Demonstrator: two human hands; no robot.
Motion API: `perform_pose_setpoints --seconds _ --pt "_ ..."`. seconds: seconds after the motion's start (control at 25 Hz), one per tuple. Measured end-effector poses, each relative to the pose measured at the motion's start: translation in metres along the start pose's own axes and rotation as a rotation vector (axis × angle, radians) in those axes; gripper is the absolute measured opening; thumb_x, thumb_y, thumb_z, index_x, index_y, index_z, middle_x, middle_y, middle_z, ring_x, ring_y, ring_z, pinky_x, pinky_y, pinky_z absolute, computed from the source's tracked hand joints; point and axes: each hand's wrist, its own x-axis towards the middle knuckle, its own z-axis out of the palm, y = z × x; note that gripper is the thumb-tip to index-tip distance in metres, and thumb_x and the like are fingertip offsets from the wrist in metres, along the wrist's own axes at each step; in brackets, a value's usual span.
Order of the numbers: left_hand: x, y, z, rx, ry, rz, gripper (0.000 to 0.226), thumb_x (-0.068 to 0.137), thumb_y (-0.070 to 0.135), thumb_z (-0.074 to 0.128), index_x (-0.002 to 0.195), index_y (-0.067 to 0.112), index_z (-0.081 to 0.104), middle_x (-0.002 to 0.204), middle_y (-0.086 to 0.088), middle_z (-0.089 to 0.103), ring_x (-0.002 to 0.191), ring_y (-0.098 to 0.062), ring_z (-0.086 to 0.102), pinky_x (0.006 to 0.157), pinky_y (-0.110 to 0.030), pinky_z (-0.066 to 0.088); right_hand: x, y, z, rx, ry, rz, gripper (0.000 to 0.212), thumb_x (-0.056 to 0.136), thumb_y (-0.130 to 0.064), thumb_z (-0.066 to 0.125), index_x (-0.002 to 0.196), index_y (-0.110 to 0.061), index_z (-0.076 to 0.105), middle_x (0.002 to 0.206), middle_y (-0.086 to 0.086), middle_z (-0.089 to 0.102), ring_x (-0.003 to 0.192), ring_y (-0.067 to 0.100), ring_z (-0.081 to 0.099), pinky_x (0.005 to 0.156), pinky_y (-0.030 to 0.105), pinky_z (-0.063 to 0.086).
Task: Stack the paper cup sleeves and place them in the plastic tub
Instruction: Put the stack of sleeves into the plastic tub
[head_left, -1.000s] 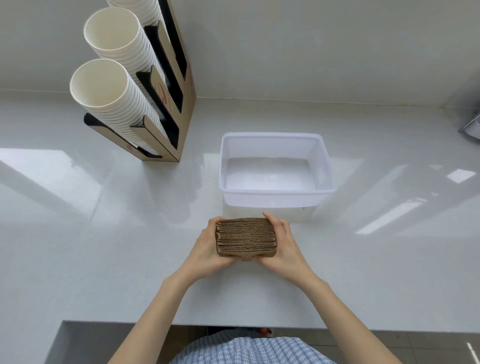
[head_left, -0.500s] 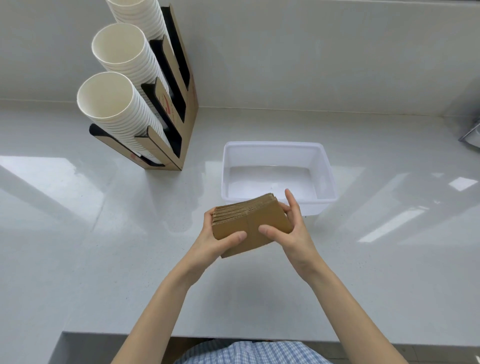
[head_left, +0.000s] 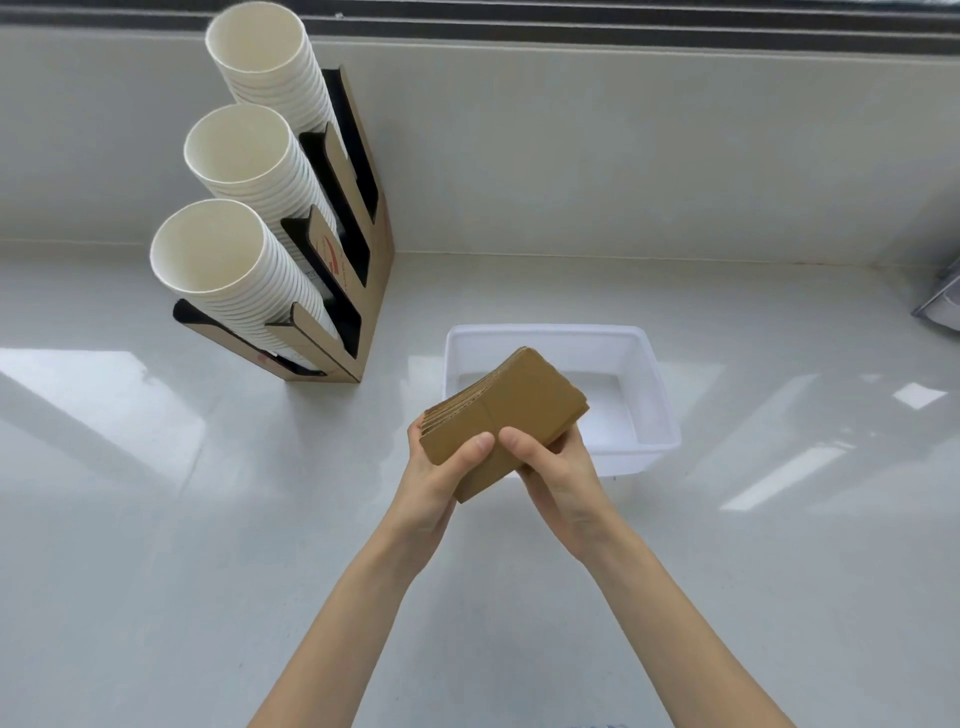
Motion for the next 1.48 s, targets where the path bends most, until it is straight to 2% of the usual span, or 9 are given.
perform_pose_setpoints --seconds 0.08,0.24,0.48,0.76,0.92,1.04,1.28,1.4,1.48 --pt "0.006 0.004 0.001 0.019 0.015 -0.006 0.088 0.057 0.038 0.076 0.13 0.013 0.034 0.125 -0.011 0.059 0.116 -0.024 0.057 0.101 -0.04 0.044 0.006 -0.004 0.001 0.004 -0.006 -0.006 0.078 0.064 -0.026 0.072 0.129 -0.002 0.036 0.119 0.021 0.058 0.115 0.031 0.057 0.082 0.023 0.052" --pt "0.012 0.02 0.001 0.094 0.071 -0.032 0.078 0.047 0.046 0.072 0.116 0.026 0.042 0.108 0.005 0.062 0.105 -0.011 0.059 0.092 -0.027 0.045 0.022 -0.021 -0.001 -0.033 0.005 -0.048 0.077 0.063 -0.03 0.068 0.128 -0.002 0.038 0.112 0.017 0.06 0.102 0.024 0.062 0.073 0.019 0.053" --pt "0.033 0.04 -0.014 0.279 0.056 -0.046 0.048 0.071 0.036 0.068 0.115 0.026 0.052 0.118 0.003 0.06 0.108 -0.005 0.055 0.082 -0.018 0.042 0.058 -0.044 -0.015 -0.046 0.027 0.005 0.067 0.071 -0.019 0.062 0.131 -0.009 0.034 0.106 0.003 0.058 0.087 0.009 0.063 0.062 0.014 0.052" --pt "0.065 0.032 -0.031 0.402 0.261 -0.102 0.036 0.085 0.023 0.057 0.12 0.018 0.05 0.122 0.002 0.054 0.108 -0.012 0.051 0.086 -0.023 0.037 0.095 -0.034 -0.031 -0.127 0.194 0.258 0.054 0.086 -0.012 0.056 0.133 -0.013 0.029 0.106 -0.001 0.054 0.088 0.013 0.058 0.071 0.027 0.049" --pt "0.075 0.023 -0.033 0.436 0.224 -0.176 0.042 0.086 0.023 0.055 0.127 0.017 0.045 0.127 0.003 0.051 0.113 -0.014 0.049 0.099 -0.033 0.04 0.106 -0.016 -0.028 -0.271 0.178 0.368 0.061 0.084 -0.017 0.059 0.135 -0.015 0.026 0.122 0.005 0.054 0.107 0.023 0.057 0.09 0.036 0.048" --pt "0.077 0.018 -0.032 0.415 0.186 -0.179 0.032 0.087 0.018 0.052 0.12 0.02 0.05 0.128 0.002 0.055 0.116 -0.017 0.052 0.098 -0.034 0.043 0.108 -0.005 -0.022 -0.353 0.135 0.433 0.066 0.083 -0.02 0.061 0.136 -0.018 0.022 0.126 0.007 0.052 0.114 0.025 0.055 0.101 0.041 0.045" --pt "0.076 0.012 -0.029 0.343 0.176 -0.155 0.023 0.091 0.016 0.046 0.111 0.029 0.049 0.121 0.003 0.057 0.105 -0.014 0.057 0.079 -0.019 0.047 0.111 0.005 -0.013 -0.43 0.023 0.517 0.033 0.085 -0.015 0.055 0.114 -0.02 0.039 0.1 -0.004 0.058 0.093 0.015 0.058 0.075 0.024 0.049" --pt "0.075 0.01 -0.029 0.325 0.183 -0.152 0.023 0.092 0.017 0.045 0.111 0.03 0.048 0.122 0.004 0.056 0.105 -0.014 0.056 0.078 -0.019 0.047 0.111 0.005 -0.007 -0.548 0.016 0.529 0.069 0.065 -0.043 0.062 0.127 -0.022 0.039 0.125 0.006 0.051 0.116 0.022 0.052 0.099 0.035 0.045" --pt "0.075 0.009 -0.028 0.324 0.185 -0.155 0.026 0.092 0.018 0.045 0.115 0.028 0.048 0.124 0.003 0.055 0.108 -0.015 0.055 0.081 -0.023 0.046 0.107 0.004 -0.007 -0.601 0.026 0.544 0.075 0.061 -0.054 0.061 0.128 -0.027 0.04 0.132 0.008 0.046 0.122 0.023 0.045 0.104 0.033 0.039"
